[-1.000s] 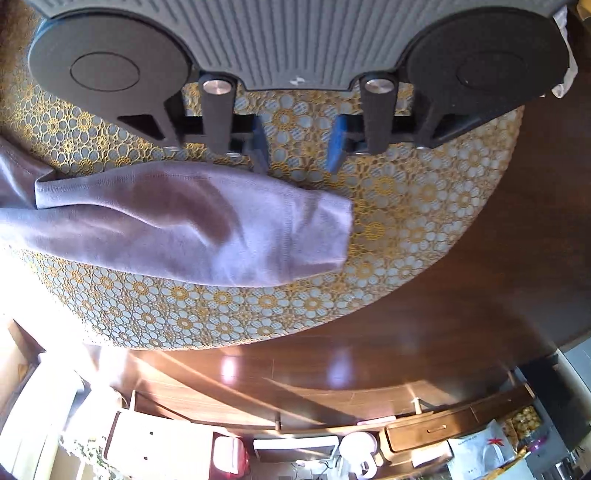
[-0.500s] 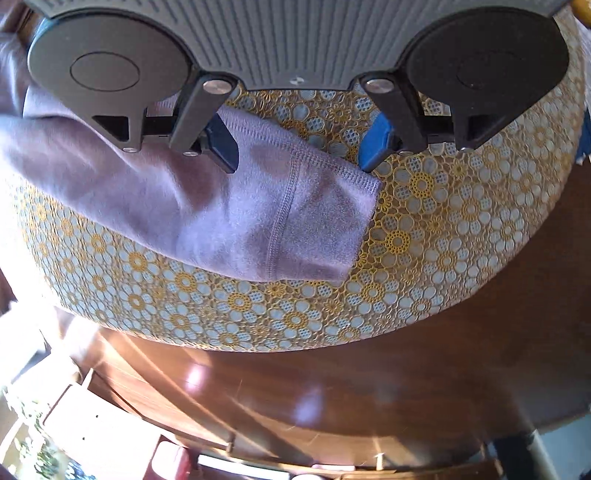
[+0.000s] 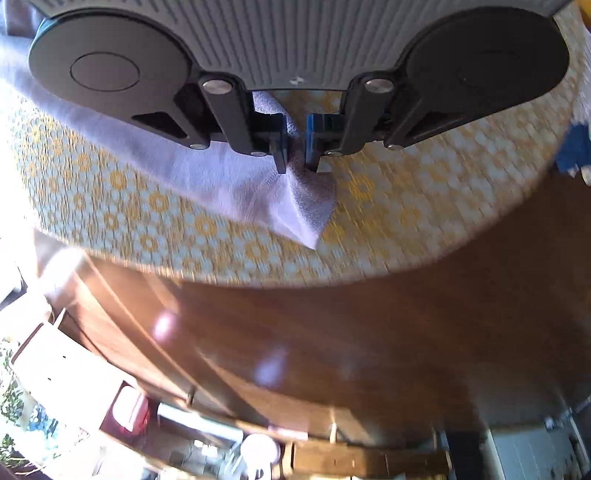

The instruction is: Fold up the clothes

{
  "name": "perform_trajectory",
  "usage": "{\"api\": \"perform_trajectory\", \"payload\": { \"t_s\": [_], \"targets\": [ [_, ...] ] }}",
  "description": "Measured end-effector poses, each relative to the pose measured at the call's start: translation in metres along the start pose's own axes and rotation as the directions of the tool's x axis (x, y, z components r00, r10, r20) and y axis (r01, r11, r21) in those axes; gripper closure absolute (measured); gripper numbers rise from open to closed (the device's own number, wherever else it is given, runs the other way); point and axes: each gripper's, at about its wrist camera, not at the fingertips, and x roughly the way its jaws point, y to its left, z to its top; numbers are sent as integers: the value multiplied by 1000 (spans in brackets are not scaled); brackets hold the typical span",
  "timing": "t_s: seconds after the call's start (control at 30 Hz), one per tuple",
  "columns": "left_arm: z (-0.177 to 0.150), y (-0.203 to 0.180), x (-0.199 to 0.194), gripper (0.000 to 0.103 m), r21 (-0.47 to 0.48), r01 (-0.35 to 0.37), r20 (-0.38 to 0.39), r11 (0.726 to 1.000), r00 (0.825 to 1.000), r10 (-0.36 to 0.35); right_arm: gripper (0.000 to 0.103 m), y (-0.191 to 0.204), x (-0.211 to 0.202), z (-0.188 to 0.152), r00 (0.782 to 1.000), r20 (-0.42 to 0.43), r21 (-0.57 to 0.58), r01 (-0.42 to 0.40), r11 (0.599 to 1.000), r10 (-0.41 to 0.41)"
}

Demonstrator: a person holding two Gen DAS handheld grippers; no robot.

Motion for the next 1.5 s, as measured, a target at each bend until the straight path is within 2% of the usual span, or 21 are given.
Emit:
{"api": "perform_trajectory", "payload": {
  "t_s": [0.1,0.23,0.37,0.43,0.57,0.7,0.83,1.0,1.07,1.17,1.27,1.37,1.5],
  "targets": [
    [7,16,-22,95,38,2,39,999,999,-3,0,-2,6,0,1000,-21,-16,-9,1000,9],
    [-9,36,-43,95,87,-28,20,996,999,27,0,-1,7,9,999,-38,-48,-33,998,31],
    [-39,61,-46,95,71,-84,-45,994,995,88,0,9,-17,34,995,68,-127,-57,990,66],
    [-53,71,-46,95,75,-96,-74,993,992,101,0,19,-25,60,989,107,-198,-75,977,97],
    [-84,83,-46,95,75,-109,-115,991,986,117,0,59,-20,99,981,134,-347,-90,934,144],
    [-94,80,-35,95,103,-130,-119,986,983,142,0,93,1,123,982,113,-444,-89,892,154],
    [-86,78,-29,95,107,-135,-95,985,985,145,0,111,23,133,983,53,-462,-130,877,173],
    [-70,78,-35,95,115,-129,-43,985,990,135,0,114,6,130,974,88,-476,-142,868,207],
    [-62,82,-39,95,104,-117,-29,988,992,121,0,108,-11,119,964,98,-490,-170,855,247],
    [-70,84,-40,95,131,-107,-55,986,992,115,0,100,-35,95,949,70,-521,-227,823,306],
    [-88,87,-34,95,141,-107,-107,984,987,122,0,103,-40,64,943,-20,-553,-288,782,333],
    [-105,88,-26,95,151,-108,-157,983,979,131,0,108,-29,44,946,-71,-536,-302,788,315],
    [-113,86,-21,96,177,-103,-176,979,975,135,0,118,-25,50,945,-97,-516,-316,796,312]
  ]
}}
